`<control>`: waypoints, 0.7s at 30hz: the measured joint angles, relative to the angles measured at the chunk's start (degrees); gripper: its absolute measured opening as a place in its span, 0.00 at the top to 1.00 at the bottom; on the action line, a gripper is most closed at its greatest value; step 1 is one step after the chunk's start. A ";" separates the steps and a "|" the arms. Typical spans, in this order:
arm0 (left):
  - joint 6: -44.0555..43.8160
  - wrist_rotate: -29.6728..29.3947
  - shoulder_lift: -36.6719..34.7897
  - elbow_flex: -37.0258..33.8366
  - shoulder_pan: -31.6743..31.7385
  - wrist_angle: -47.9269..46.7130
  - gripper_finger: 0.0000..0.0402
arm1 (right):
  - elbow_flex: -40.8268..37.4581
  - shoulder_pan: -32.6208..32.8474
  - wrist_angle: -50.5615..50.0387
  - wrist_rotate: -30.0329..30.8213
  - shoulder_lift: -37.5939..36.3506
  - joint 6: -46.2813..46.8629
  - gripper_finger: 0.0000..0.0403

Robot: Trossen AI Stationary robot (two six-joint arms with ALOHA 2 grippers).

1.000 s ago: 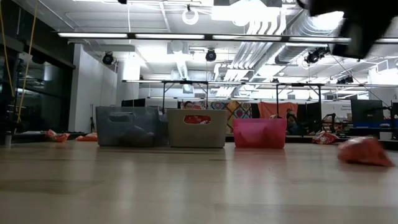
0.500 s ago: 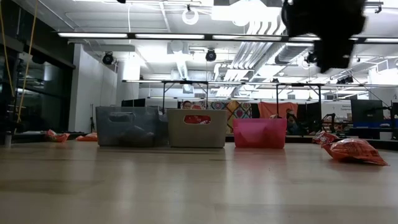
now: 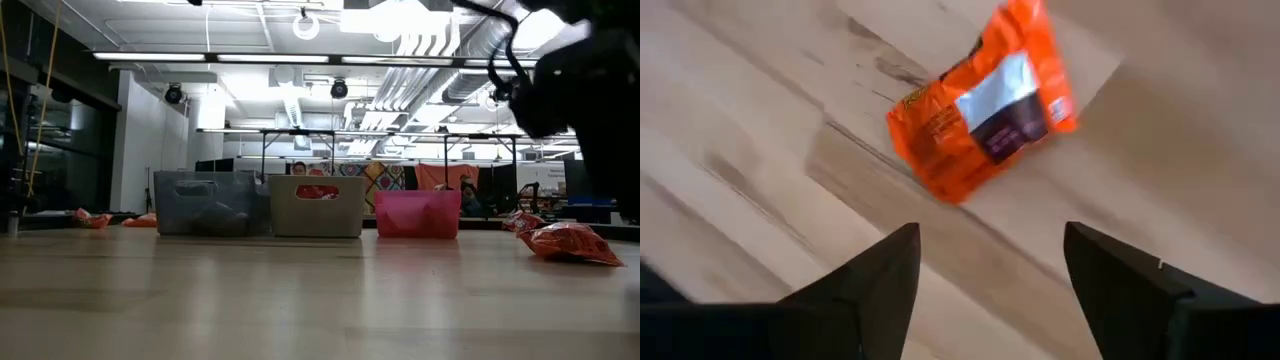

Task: Sort candy
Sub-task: Put the bottom right orange candy into the black bin

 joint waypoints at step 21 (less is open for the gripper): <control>-0.04 0.00 0.00 0.02 0.02 -0.96 0.43 | -8.53 2.73 18.68 10.01 3.45 22.92 0.76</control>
